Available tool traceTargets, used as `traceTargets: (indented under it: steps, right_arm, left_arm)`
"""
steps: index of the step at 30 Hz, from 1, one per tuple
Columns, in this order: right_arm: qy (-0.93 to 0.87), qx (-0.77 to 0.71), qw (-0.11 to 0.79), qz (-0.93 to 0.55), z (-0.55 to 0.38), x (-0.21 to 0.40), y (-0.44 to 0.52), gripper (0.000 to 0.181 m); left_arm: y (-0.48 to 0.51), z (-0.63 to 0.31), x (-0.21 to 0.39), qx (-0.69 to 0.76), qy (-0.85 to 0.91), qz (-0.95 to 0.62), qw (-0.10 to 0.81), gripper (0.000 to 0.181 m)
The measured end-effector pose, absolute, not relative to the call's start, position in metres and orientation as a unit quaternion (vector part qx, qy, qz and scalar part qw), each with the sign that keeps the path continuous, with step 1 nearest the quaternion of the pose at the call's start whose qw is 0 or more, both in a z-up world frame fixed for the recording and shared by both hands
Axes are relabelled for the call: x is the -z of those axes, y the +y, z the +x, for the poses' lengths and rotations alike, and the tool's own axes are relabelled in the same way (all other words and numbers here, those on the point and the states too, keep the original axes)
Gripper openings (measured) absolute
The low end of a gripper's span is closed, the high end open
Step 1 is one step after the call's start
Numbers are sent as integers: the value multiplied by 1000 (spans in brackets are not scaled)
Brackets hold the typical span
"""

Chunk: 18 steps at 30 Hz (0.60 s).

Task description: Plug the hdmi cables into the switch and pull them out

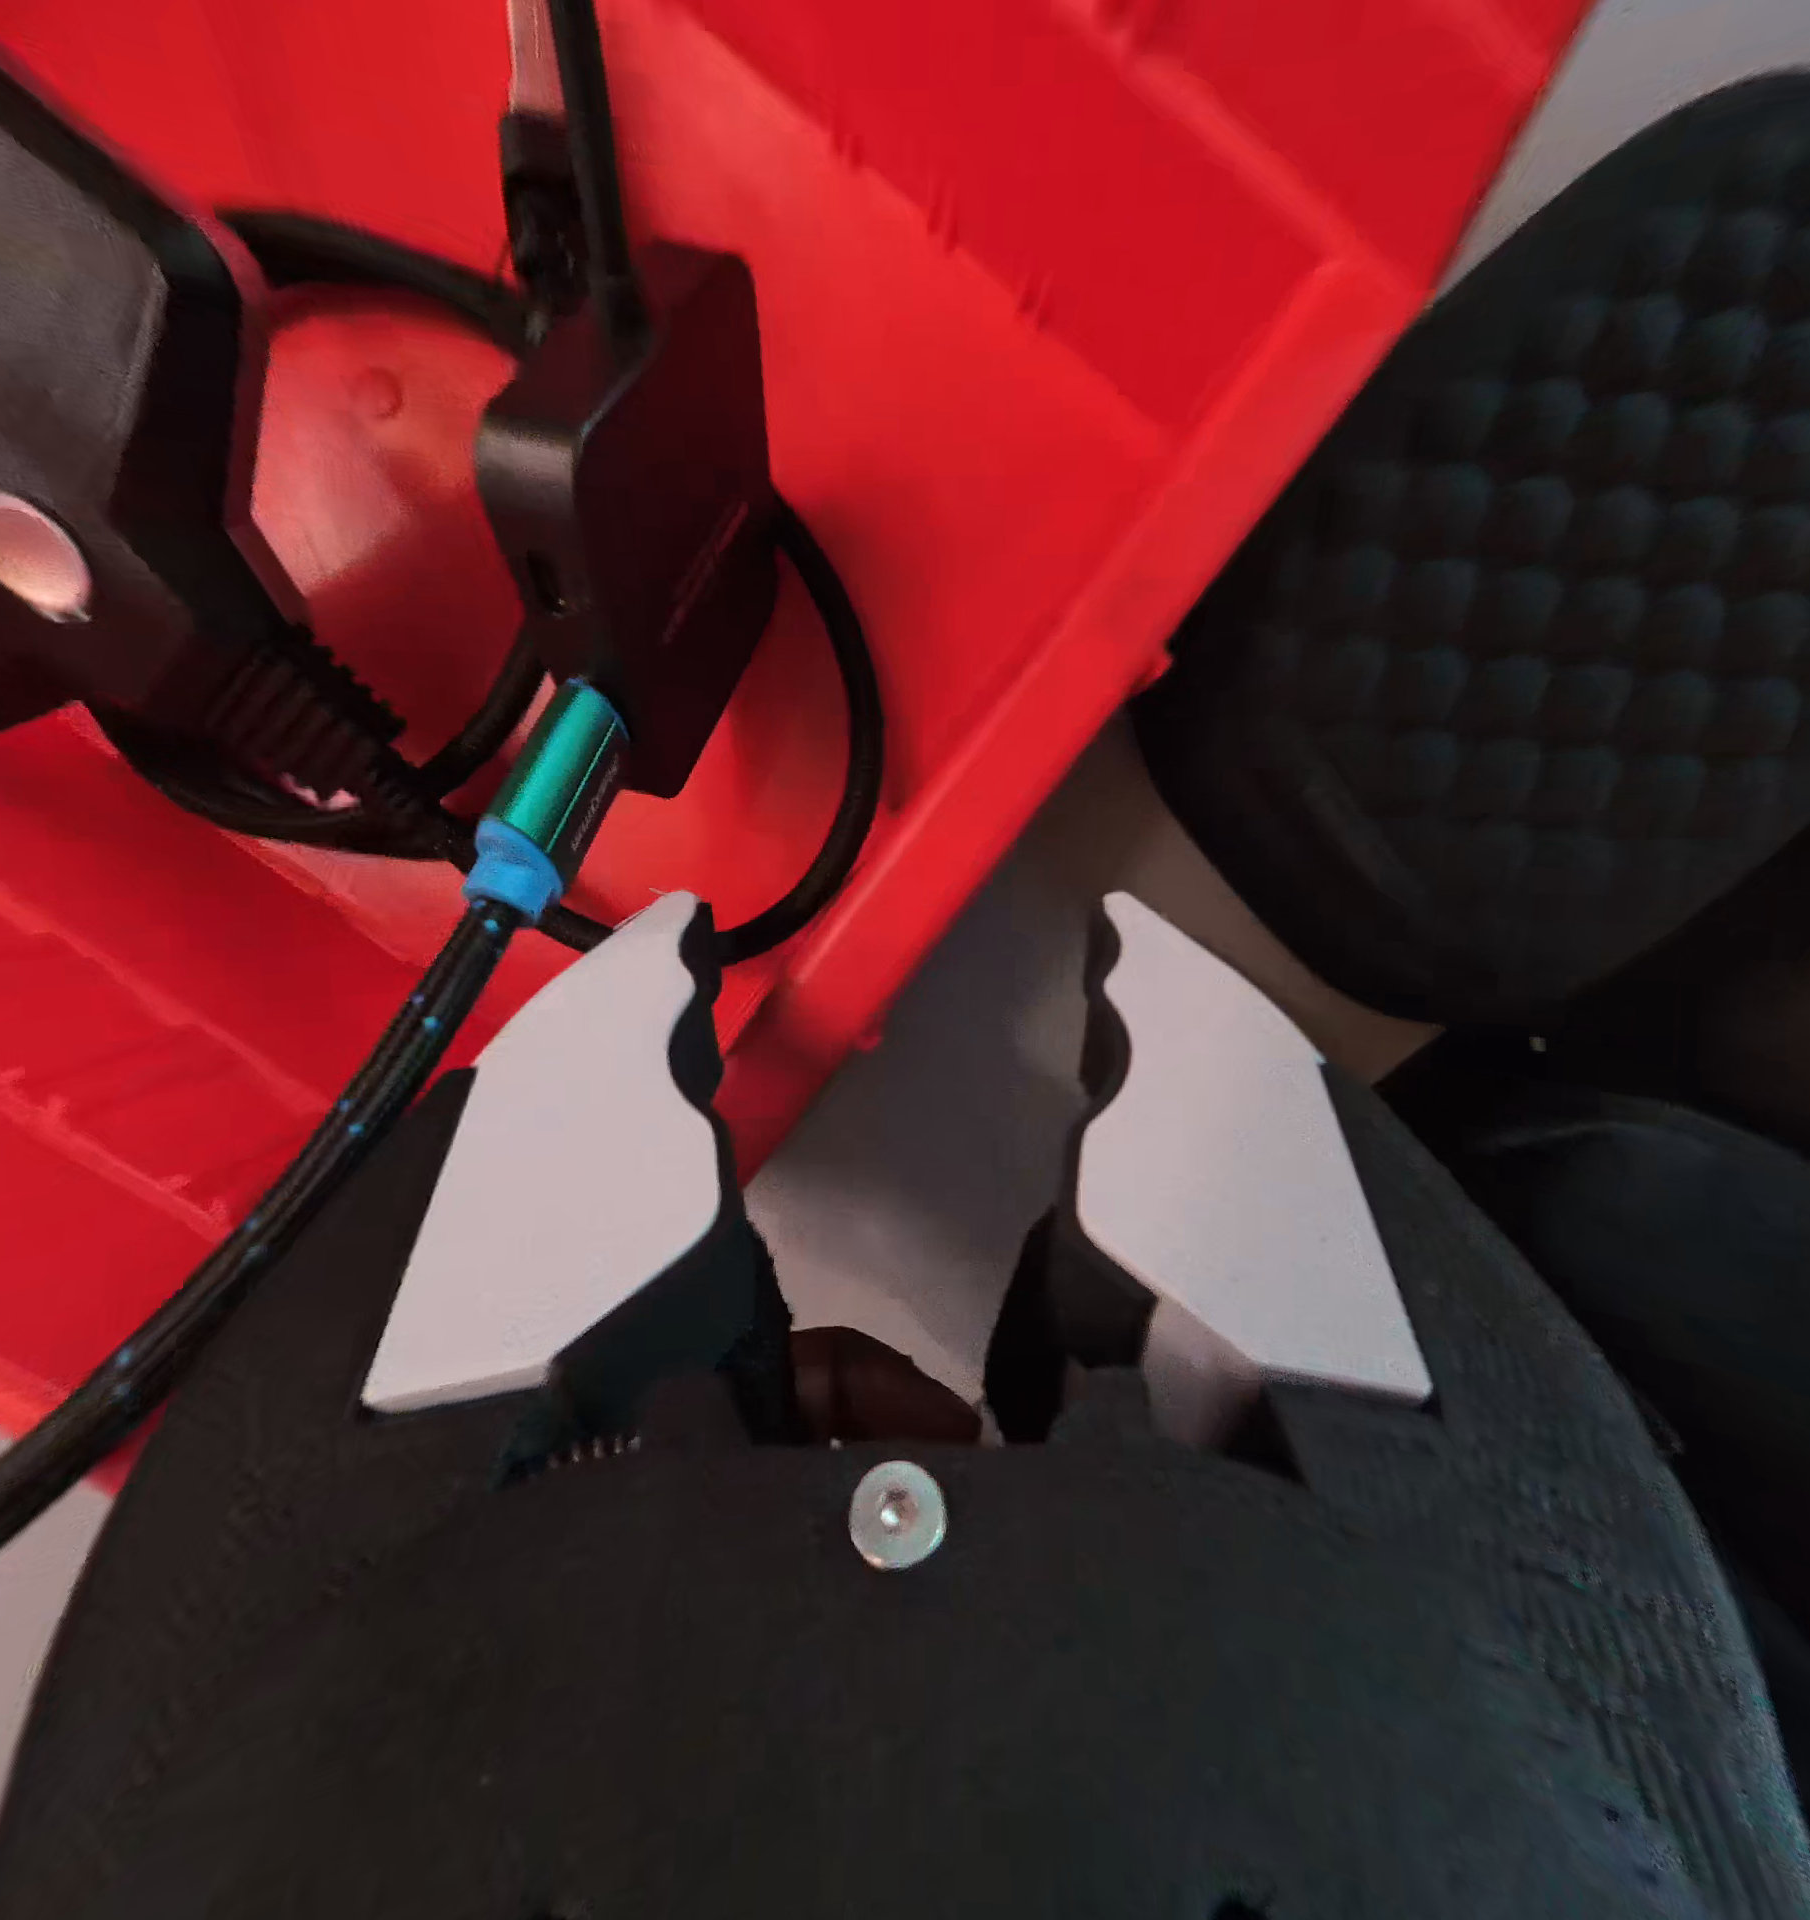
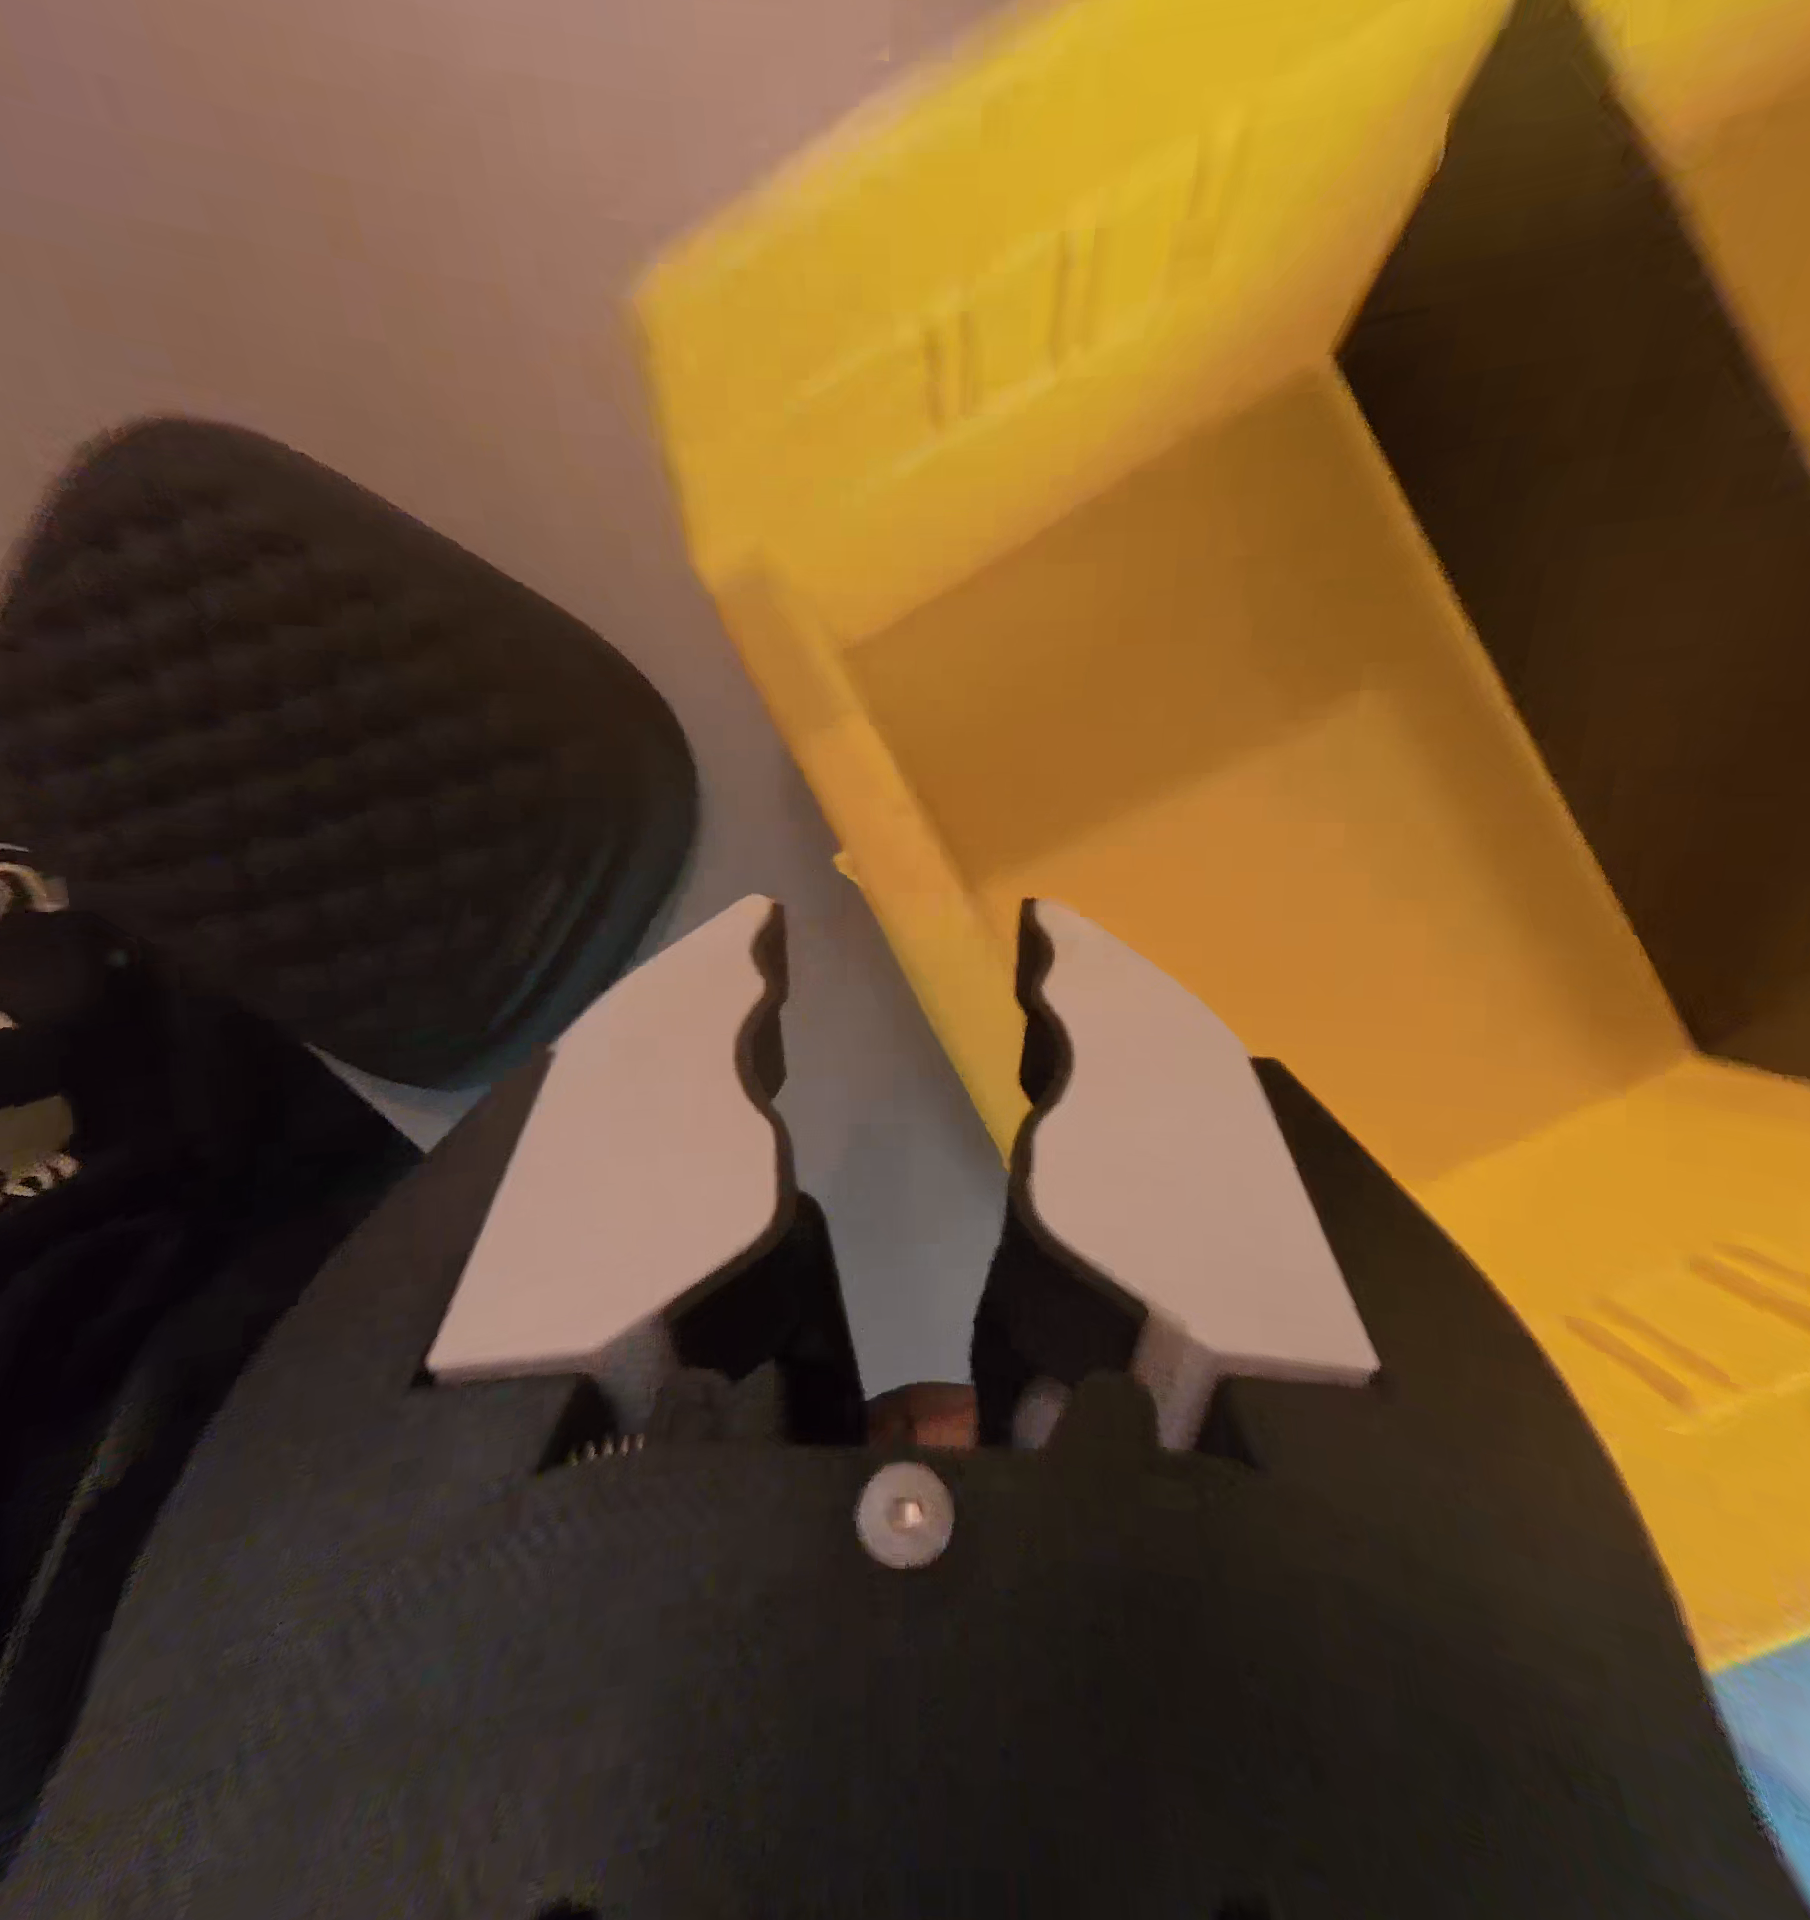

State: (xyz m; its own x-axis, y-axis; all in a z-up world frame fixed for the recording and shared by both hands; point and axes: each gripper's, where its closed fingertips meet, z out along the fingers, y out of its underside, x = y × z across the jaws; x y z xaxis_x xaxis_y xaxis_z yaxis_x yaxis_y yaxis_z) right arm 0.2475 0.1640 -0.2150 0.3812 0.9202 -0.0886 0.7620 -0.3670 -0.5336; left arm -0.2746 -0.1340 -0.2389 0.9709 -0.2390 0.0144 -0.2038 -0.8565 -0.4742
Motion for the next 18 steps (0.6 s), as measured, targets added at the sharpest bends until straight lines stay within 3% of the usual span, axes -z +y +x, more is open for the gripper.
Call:
traceTargets:
  steps: [1, 6, 11, 15, 18]
  right_arm:
    - [-532, -215, 240, -783, 241, 201, 161, 55]
    - [-504, -243, 521, -645, 214, 101, 173, 105]
    - [-385, -279, 713, -516, 216, 18, 174, 123]
    - [-349, -321, 740, -477, 219, -3, 165, 125]
    - [-360, -305, 735, -487, 217, 2, 167, 126]
  left_arm:
    - [-132, -271, 230, 40, 128, -953, 274, 71]
    - [-108, -277, 152, -55, 145, -857, 492, 97]
    - [-97, -313, 46, -152, 1, -687, 711, 99]
    - [-98, -325, 13, -123, -82, -592, 793, 94]
    - [-81, -332, 39, -131, -96, -653, 739, 91]
